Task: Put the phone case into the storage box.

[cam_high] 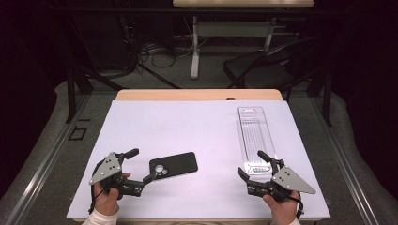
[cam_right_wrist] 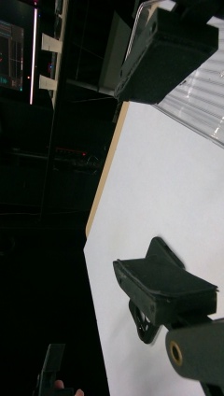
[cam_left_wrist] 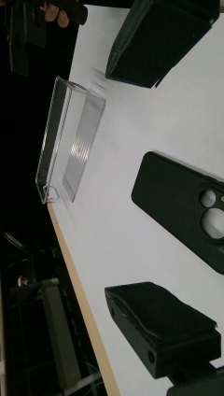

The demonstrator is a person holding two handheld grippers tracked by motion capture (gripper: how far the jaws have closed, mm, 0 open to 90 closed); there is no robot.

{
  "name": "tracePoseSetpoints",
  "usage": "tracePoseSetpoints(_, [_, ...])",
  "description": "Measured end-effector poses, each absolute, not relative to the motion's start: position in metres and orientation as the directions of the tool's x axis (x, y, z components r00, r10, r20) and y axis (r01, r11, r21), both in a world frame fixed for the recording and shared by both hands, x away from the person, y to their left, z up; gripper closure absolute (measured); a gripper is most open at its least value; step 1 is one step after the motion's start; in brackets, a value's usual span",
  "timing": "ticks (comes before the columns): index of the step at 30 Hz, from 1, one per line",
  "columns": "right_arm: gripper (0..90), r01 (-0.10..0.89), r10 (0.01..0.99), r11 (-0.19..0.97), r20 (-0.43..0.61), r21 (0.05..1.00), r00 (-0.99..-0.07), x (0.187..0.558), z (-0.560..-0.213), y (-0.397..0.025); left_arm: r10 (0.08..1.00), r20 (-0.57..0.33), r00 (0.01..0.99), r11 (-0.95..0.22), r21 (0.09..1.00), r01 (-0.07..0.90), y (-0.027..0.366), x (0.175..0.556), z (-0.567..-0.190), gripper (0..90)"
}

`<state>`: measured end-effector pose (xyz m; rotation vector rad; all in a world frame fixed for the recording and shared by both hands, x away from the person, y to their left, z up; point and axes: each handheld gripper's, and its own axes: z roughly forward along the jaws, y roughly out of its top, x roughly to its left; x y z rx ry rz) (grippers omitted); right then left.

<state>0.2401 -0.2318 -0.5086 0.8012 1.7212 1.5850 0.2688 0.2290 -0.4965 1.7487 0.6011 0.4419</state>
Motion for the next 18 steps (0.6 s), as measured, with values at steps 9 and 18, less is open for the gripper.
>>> tracePoseSetpoints(9, [14.0,0.022,0.803,0.075,-0.047,0.997,-0.594,0.242,-0.508,-0.231,0.609,-0.011,0.793,-0.230,0.954,0.190,0.224,0.274,-0.491,0.4])
tracePoseSetpoints(18, [14.1,0.021,0.799,0.114,-0.079,0.993,-0.596,0.238,-0.497,-0.225,0.569,-0.046,0.821,-0.250,0.941,0.226,0.211,0.287,-0.469,0.4])
